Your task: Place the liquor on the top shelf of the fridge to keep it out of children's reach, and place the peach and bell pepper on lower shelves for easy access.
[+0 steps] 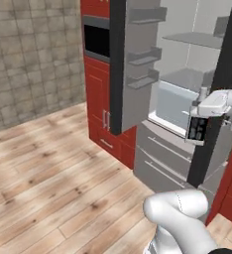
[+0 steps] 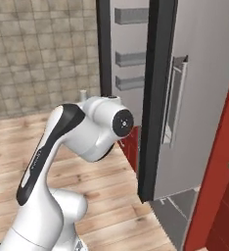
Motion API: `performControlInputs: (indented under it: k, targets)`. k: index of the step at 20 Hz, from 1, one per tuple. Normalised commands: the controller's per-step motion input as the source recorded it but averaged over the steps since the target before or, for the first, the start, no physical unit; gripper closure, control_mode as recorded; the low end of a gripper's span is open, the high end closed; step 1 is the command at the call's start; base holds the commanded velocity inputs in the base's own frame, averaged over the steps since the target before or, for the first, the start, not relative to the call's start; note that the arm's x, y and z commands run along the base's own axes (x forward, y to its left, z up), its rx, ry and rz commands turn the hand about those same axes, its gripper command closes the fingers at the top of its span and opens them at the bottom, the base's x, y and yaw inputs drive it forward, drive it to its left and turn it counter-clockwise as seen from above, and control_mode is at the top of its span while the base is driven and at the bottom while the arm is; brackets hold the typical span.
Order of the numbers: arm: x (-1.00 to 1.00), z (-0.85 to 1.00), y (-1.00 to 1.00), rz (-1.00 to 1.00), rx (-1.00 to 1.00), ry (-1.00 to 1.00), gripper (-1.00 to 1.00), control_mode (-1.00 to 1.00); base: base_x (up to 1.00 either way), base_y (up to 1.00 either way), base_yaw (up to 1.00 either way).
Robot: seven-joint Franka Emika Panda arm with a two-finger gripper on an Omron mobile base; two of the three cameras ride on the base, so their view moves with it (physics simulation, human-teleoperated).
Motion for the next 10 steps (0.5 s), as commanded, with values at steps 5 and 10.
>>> performControlInputs:
  k: [5, 10]
  targets:
    - [0.0, 0.0, 0.0, 0.0, 0.0, 0.0, 1.0, 1.0, 0.5, 0.51, -0.04]
    - [0.0, 0.0, 0.0, 0.0, 0.0, 0.0, 1.0, 1.0, 0.47, 0.08, -0.41]
